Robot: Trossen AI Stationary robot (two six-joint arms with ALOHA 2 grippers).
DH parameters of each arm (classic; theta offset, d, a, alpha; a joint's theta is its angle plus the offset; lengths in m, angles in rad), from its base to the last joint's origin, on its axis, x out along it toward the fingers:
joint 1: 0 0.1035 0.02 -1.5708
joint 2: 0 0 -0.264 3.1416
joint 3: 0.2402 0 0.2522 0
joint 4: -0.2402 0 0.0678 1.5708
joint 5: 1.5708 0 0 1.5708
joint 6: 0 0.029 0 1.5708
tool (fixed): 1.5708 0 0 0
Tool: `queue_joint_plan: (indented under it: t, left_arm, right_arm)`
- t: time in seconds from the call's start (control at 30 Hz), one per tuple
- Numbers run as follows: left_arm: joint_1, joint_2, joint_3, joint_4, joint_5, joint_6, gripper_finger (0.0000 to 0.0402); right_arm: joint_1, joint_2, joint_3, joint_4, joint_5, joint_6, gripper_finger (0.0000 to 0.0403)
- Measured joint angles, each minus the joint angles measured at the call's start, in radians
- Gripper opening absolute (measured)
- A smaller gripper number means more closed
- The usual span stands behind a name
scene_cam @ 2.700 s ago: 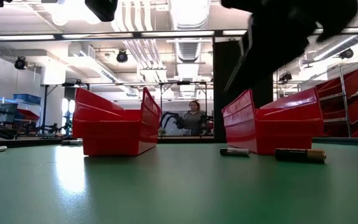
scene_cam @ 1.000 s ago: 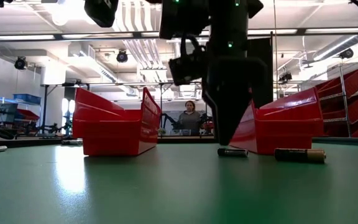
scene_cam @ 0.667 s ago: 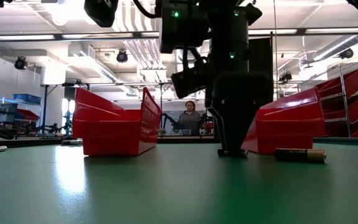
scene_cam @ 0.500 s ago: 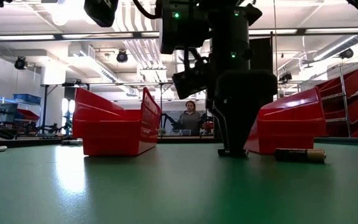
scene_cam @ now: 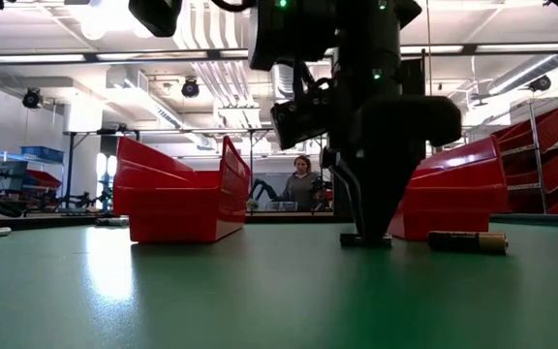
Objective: Sort batteries
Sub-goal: Put the silver battery into the right red bin
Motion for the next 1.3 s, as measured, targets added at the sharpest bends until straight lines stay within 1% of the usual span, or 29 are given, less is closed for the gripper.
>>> queue_joint_plan:
  t: [0.13,0.23,0.5,0.63,0.7,0.83,0.93,1.03,1.17,1.3]
  left_arm:
    - [0.0,0.0,0.0,-0.001,0.0,0.0,0.0]
    - [0.0,0.0,0.0,-0.003,-0.002,0.0,0.0]
    - [0.0,0.0,0.0,-0.007,0.001,0.0,0.0]
    - [0.004,0.0,0.0,-0.007,-0.024,-0.001,0.0]
    - [0.002,0.0,0.0,-0.007,-0.02,0.0,0.0]
    - [-0.004,-0.003,0.0,-0.008,-0.013,0.0,0.0]
    - [-0.007,-0.01,0.0,-0.007,-0.012,0.006,0.0]
    - [-0.007,-0.011,0.0,-0.005,-0.012,0.007,0.0]
    - [-0.006,-0.011,0.0,-0.004,-0.028,0.0,0.0]
    - [-0.005,-0.011,0.0,0.015,-0.033,0.004,0.0]
  right_arm:
    - [0.037,0.0,0.0,0.016,0.001,0.035,0.0031]
    - [0.073,0.0,0.001,0.026,-0.016,0.077,0.0021]
    - [0.188,0.0,0.002,0.093,-0.02,0.165,0.0022]
    - [0.241,0.0,0.001,0.127,0.001,0.227,0.0023]
    - [0.267,0.0,-0.003,0.14,0.04,0.256,0.0022]
    - [0.33,-0.002,-0.034,0.19,0.162,0.302,0.0023]
    - [0.375,-0.006,-0.074,0.286,0.217,0.346,0.0023]
    - [0.416,-0.007,-0.128,0.412,0.295,0.404,0.0025]
    - [0.447,-0.006,-0.191,0.542,0.36,0.481,0.0039]
    - [0.466,-0.005,-0.263,0.657,0.44,0.553,0.0064]
